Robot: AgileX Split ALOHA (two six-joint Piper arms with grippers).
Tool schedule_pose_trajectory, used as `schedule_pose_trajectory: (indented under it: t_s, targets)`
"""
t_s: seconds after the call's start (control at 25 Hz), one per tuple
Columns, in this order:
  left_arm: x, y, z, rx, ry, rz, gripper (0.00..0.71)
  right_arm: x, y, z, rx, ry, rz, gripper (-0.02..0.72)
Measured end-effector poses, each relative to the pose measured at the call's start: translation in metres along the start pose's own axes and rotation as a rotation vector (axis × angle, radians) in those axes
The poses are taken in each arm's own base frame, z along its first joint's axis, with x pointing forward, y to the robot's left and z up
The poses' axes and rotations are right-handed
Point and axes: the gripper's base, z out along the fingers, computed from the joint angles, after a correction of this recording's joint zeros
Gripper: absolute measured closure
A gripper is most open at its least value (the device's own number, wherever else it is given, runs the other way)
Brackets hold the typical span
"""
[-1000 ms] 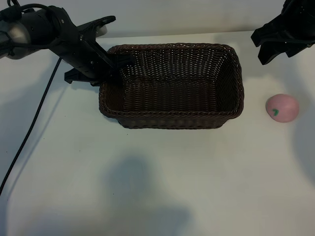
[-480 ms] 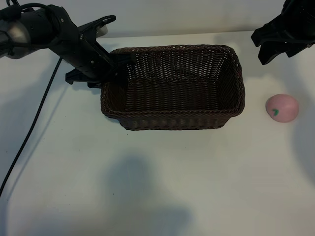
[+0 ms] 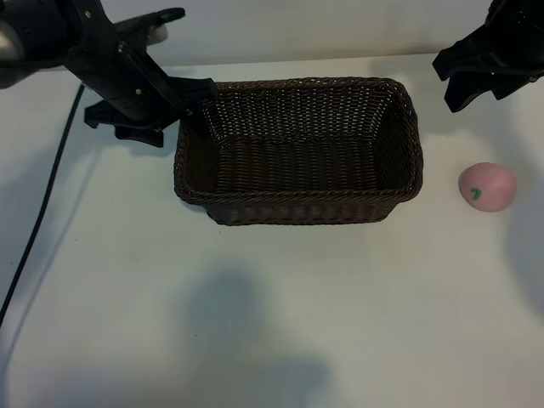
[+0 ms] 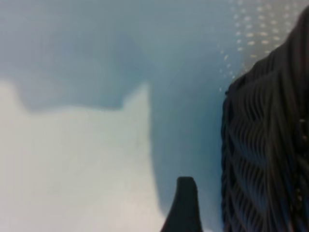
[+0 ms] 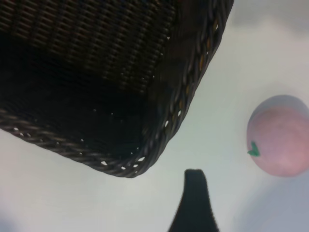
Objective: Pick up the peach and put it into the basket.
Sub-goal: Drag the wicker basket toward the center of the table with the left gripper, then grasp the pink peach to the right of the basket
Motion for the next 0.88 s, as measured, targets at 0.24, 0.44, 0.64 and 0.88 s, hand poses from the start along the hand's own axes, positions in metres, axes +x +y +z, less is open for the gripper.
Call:
schedule_pose_trajectory:
  t_s: [0.24,0.44,0.64,0.88]
  targets:
    - [0.003,-0.002,-0.028,-0.024,-0.019,0.036,0.079,0.0,0.0,0.0,-0.005,0.001,0.002,0.153]
    - [0.009,-0.005,-0.064,-0.042,-0.042,0.072,0.079,0.0,0.0,0.0,-0.005,0.001,0.002,0.153]
    - [0.01,0.0,-0.099,-0.173,-0.026,0.151,0.083,0.0,0.001,0.0,-0.006,0.002,0.002,0.153]
    - [0.012,0.025,-0.151,-0.243,-0.086,0.112,0.09,0.0,0.001,0.0,-0.006,0.002,0.002,0.153]
